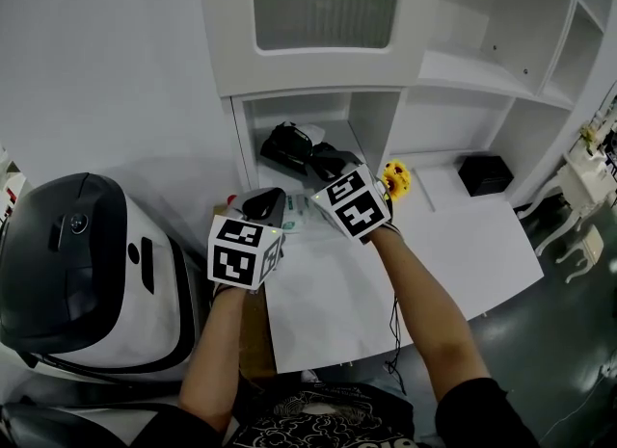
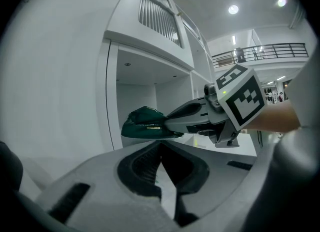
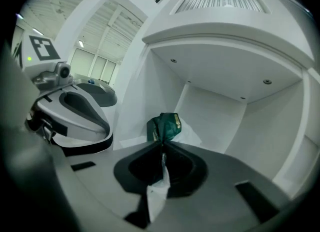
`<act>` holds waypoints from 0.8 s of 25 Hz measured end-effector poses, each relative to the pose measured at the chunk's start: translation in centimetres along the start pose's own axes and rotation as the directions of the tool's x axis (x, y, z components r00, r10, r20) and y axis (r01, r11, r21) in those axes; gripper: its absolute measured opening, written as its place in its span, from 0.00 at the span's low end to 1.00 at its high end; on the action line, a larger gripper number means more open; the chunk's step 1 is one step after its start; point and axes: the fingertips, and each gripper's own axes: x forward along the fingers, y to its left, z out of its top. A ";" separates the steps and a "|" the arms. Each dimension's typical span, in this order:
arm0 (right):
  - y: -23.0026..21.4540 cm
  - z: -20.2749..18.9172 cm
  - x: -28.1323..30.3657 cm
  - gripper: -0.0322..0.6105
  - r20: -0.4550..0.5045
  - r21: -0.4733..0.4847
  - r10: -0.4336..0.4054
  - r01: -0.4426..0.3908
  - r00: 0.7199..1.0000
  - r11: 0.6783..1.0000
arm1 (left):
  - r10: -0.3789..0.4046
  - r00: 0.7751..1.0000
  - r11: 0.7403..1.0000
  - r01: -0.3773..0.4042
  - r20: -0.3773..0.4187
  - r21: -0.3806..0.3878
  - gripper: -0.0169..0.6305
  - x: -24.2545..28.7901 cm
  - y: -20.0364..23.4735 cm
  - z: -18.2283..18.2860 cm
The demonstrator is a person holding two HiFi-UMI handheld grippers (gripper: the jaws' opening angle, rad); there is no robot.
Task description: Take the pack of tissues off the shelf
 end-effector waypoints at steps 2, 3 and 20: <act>0.0 0.3 -0.8 0.08 0.011 -0.002 0.000 0.000 1.000 1.000 | 0.002 1.000 1.000 -0.002 0.002 -0.003 0.03 -0.1 -0.4 0.2; 0.0 0.5 -1.2 0.08 0.017 0.000 0.000 0.000 1.000 1.000 | 0.003 1.000 1.000 -0.003 0.002 -0.004 0.03 -0.1 -0.6 0.3; 0.5 -0.3 -10.3 0.08 0.113 0.018 0.040 -0.043 0.993 0.999 | 0.089 0.996 0.996 -0.088 0.031 -0.021 0.03 -2.0 -6.6 2.1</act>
